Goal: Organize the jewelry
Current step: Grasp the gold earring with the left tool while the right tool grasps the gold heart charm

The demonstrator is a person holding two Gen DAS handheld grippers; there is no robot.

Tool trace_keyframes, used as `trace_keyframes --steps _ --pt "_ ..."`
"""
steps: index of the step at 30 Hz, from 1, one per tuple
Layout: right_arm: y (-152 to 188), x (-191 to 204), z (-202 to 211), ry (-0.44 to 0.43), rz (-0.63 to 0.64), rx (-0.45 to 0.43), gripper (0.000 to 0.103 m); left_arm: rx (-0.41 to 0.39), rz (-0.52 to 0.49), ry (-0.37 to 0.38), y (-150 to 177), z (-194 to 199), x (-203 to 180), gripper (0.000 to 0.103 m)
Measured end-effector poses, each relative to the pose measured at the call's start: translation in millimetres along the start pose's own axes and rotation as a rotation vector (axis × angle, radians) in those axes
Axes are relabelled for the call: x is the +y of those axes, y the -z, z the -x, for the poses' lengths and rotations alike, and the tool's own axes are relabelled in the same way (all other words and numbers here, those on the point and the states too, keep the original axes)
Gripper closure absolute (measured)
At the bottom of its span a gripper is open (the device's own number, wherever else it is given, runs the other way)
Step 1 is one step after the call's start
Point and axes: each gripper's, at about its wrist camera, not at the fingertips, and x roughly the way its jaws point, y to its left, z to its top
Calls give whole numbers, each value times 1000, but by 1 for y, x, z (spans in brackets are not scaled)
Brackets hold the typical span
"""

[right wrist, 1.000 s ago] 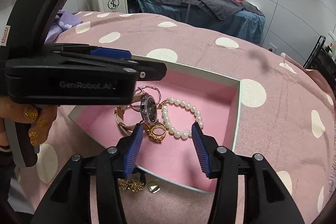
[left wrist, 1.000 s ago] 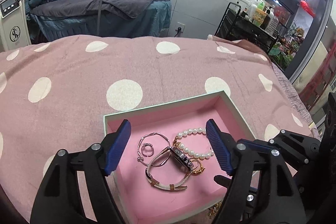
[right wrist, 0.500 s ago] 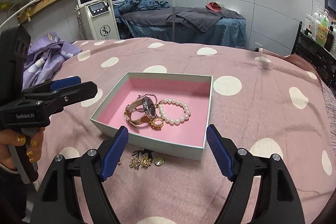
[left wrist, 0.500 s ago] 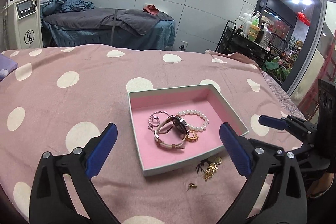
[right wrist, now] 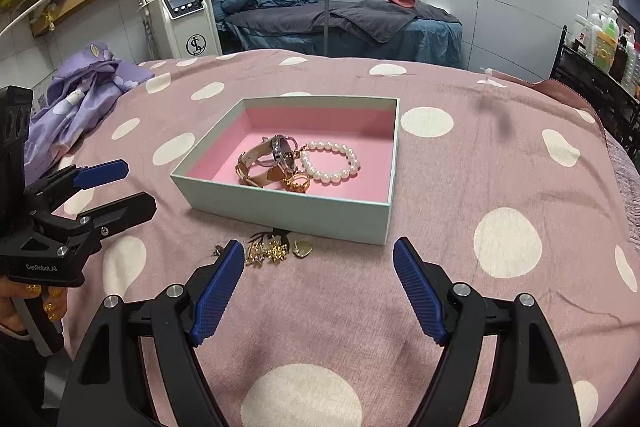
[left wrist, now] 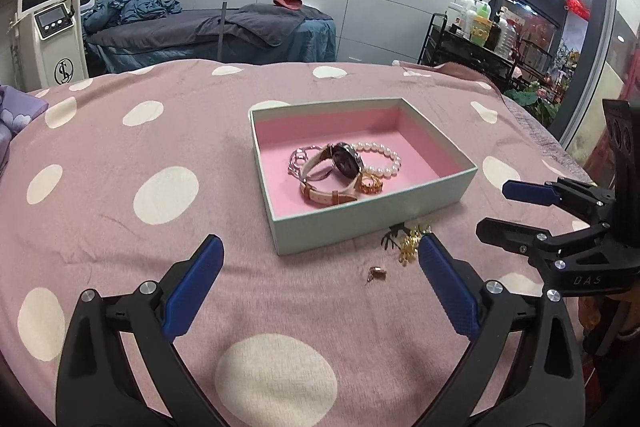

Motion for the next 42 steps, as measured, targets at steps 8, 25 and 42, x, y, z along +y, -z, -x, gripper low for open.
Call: trace_keyframes --steps 8,25,42 --pt "13 6 -17 4 51 73 54 82 -124 -5 24 -21 -25 28" --pt "2 12 -54 1 127 155 69 161 -216 37 20 -60 -42 78" --pt "-5 19 -64 -35 148 157 89 157 -209 65 21 -61 -45 89"
